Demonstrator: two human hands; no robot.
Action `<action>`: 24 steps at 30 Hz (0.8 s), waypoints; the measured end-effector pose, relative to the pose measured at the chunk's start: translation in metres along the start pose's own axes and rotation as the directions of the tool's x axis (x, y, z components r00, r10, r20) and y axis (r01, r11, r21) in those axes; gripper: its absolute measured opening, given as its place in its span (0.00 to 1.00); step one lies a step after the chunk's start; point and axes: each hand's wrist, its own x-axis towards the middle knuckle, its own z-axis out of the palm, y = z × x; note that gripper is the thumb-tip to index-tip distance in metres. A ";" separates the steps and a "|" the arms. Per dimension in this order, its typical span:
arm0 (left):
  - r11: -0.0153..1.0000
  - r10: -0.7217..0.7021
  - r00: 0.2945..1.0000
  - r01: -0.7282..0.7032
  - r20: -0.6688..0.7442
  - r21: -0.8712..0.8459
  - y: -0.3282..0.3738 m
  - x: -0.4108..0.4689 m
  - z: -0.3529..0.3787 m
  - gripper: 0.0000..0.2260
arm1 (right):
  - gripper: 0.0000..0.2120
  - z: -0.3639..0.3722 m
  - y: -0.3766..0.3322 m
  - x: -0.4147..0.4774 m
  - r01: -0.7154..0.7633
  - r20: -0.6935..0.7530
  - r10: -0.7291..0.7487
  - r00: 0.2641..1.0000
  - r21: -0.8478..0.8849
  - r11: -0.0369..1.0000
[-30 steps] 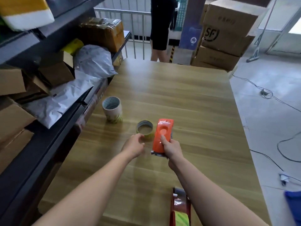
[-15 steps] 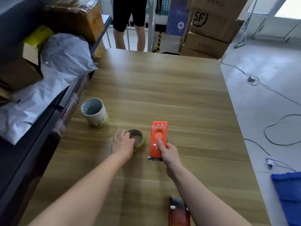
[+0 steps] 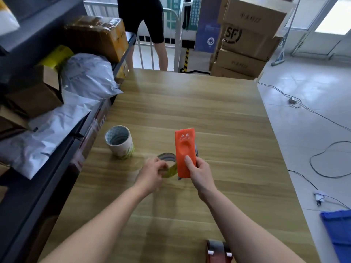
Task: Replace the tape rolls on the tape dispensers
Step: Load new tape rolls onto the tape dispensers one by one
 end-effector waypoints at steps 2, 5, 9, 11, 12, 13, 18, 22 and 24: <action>0.978 0.107 0.991 -0.089 -0.084 0.191 0.004 -0.004 -0.008 0.09 | 0.11 0.005 -0.009 -0.002 0.073 -0.001 -0.073 0.997 -0.077 0.994; 0.966 0.209 0.971 -0.187 -0.113 0.180 0.012 -0.010 -0.017 0.09 | 0.12 0.012 -0.019 -0.005 0.149 -0.003 -0.151 0.989 -0.137 0.979; 0.968 0.196 0.971 -0.170 -0.134 0.183 0.019 -0.016 -0.027 0.09 | 0.12 0.013 -0.028 -0.007 0.201 0.007 -0.203 0.979 -0.189 0.961; 0.973 0.201 0.972 -0.185 -0.119 0.137 0.021 -0.016 -0.032 0.09 | 0.12 0.012 -0.034 -0.009 0.218 0.011 -0.221 0.975 -0.218 0.951; 0.976 0.205 0.973 -0.196 -0.104 0.097 0.021 -0.015 -0.034 0.09 | 0.11 0.011 -0.037 -0.010 0.226 0.010 -0.230 0.973 -0.228 0.947; 0.979 0.200 0.976 -0.196 -0.088 0.050 0.021 -0.013 -0.037 0.09 | 0.11 0.010 -0.041 -0.011 0.235 0.010 -0.239 0.971 -0.237 0.943; 0.950 0.114 0.993 -0.115 -0.021 -0.291 0.020 -0.014 -0.052 0.14 | 0.13 0.005 -0.055 -0.015 0.281 0.057 -0.275 0.960 -0.250 0.927; 0.960 0.073 0.997 -0.081 -0.041 -0.269 0.018 -0.019 -0.055 0.17 | 0.11 0.006 -0.061 -0.019 0.297 0.084 -0.285 0.955 -0.280 0.913; 0.988 0.117 0.992 -0.122 -0.054 -0.097 0.021 -0.021 -0.055 0.17 | 0.11 0.006 -0.061 -0.021 0.306 0.093 -0.292 0.952 -0.329 0.893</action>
